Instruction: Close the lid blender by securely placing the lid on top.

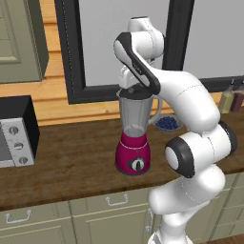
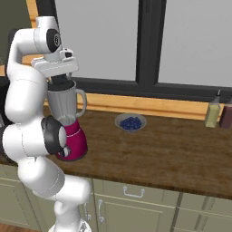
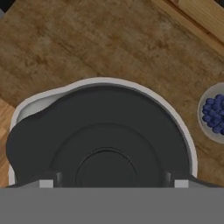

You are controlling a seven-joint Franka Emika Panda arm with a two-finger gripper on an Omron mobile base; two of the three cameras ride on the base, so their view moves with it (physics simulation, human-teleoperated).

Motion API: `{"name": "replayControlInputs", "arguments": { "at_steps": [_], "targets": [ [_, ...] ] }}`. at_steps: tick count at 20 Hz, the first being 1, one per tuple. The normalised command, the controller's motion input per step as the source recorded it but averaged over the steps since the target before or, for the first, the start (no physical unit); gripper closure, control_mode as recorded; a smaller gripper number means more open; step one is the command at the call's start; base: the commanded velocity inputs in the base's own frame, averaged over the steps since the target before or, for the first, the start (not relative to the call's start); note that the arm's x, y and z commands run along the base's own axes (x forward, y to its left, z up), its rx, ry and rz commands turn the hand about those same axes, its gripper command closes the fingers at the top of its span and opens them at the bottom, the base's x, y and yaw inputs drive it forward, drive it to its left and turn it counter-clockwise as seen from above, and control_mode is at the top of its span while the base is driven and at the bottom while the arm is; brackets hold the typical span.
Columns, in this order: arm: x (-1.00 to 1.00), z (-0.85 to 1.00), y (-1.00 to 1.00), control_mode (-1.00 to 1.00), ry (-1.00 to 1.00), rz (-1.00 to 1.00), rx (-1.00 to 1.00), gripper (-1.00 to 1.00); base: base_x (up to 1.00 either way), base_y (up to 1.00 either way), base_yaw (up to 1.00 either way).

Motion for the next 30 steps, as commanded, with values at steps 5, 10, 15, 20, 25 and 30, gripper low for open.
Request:
{"name": "replayControlInputs", "arguments": {
  "at_steps": [5,10,15,20,25,30],
  "targets": [
    [0.00,0.00,0.00,-1.00,-0.01,0.00,0.00,-1.00,0.00,0.00,0.00],
    [-0.03,0.00,0.00,-1.00,0.00,0.00,0.00,-1.00,0.00,0.00,0.00],
    [-0.28,0.04,0.00,-1.00,-0.07,0.00,0.00,-1.00,0.00,0.00,0.00],
    [-0.40,0.19,0.00,-1.00,-0.16,0.00,0.00,-1.00,0.00,0.00,0.00],
    [-0.46,0.23,-0.02,-1.00,-0.21,0.00,0.03,-1.00,0.00,0.00,0.00],
    [-0.68,0.26,-0.21,-1.00,-0.29,0.00,0.13,-1.00,0.00,0.00,0.00]
  ]
}}
